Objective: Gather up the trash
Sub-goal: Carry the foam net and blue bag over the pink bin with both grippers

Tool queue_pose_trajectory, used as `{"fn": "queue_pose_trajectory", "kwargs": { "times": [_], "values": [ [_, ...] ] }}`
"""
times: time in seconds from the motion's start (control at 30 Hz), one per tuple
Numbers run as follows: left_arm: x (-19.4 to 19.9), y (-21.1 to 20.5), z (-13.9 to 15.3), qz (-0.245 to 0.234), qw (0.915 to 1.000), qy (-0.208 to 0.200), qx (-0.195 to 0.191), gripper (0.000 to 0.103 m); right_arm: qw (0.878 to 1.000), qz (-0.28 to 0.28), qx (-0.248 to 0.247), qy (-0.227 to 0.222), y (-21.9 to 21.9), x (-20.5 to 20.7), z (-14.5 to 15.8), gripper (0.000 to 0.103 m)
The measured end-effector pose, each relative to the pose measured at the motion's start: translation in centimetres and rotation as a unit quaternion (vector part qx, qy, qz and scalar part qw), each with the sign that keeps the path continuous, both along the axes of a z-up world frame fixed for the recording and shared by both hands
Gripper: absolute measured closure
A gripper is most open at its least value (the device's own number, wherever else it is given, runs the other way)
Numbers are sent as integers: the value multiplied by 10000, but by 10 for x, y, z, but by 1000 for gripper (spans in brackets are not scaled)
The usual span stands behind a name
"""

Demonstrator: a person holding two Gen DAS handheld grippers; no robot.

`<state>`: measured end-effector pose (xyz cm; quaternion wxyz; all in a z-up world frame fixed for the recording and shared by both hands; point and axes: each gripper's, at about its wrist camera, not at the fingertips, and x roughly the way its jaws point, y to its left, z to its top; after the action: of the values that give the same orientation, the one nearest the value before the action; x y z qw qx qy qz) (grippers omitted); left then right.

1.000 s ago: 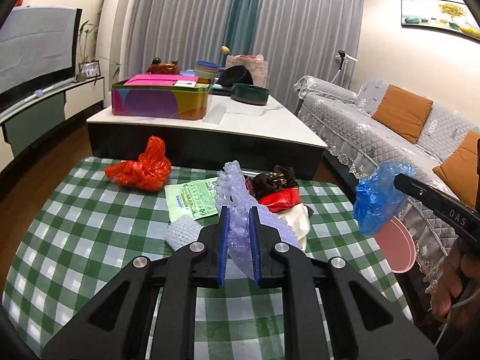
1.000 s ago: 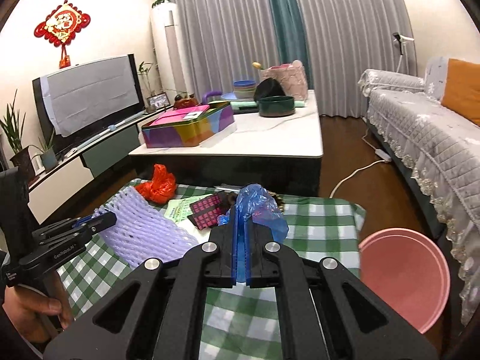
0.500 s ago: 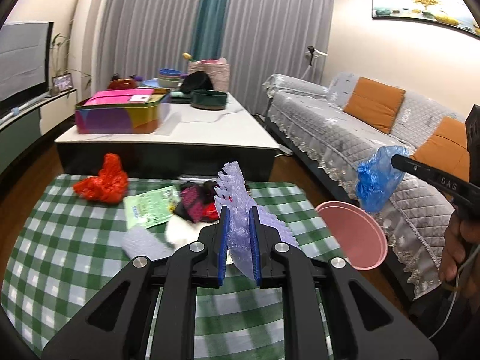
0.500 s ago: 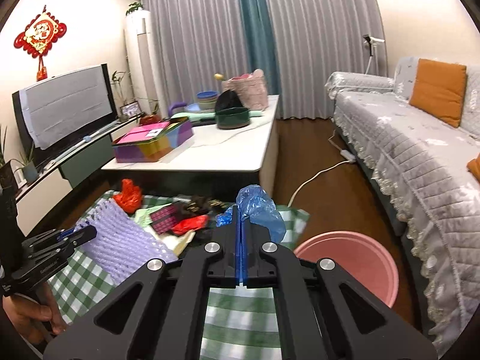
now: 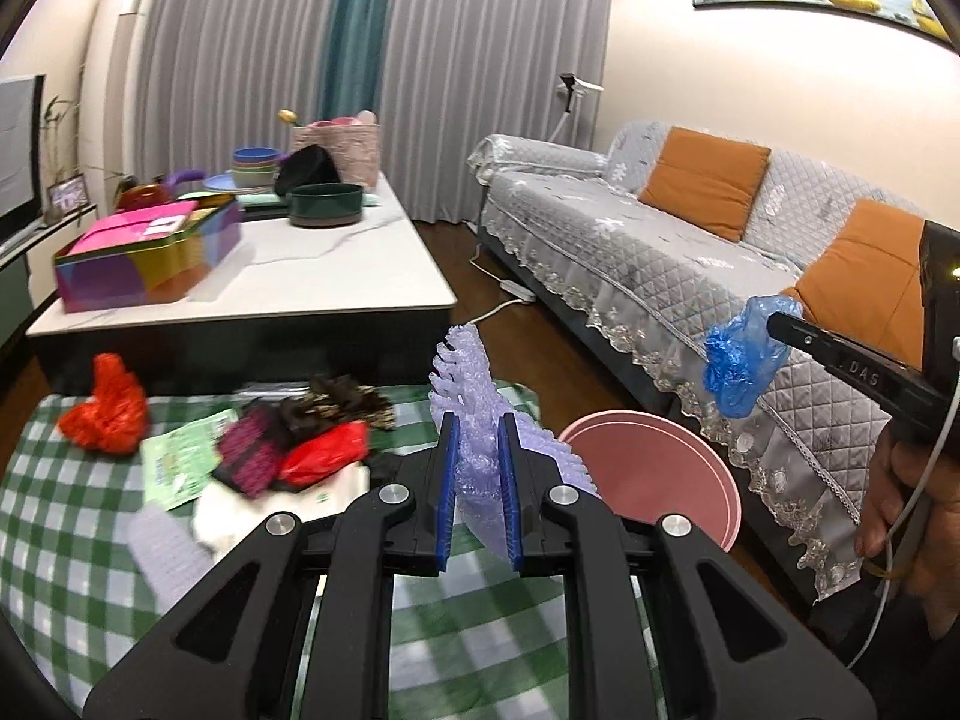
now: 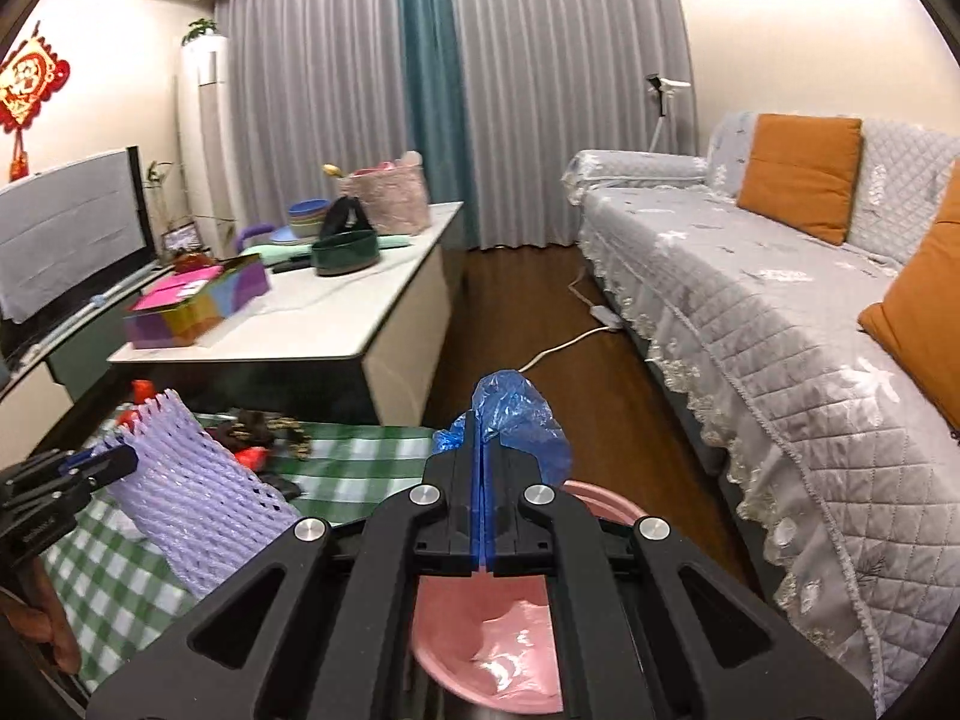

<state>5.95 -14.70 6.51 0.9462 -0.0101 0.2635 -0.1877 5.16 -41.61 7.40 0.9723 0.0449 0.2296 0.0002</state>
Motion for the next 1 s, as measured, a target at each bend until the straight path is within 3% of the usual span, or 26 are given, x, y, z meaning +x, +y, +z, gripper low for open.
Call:
{"fn": "queue_pose_trajectory", "kwargs": {
  "times": [0.53,1.0],
  "values": [
    [59,-93,-24,-502,9984,80,251,90,9979,-398,327,389,-54,35,-39,102],
    [84,-141,-61,-852,9942,317,573,90,9957,-599,346,619,-72,47,-57,102]
  ]
}}
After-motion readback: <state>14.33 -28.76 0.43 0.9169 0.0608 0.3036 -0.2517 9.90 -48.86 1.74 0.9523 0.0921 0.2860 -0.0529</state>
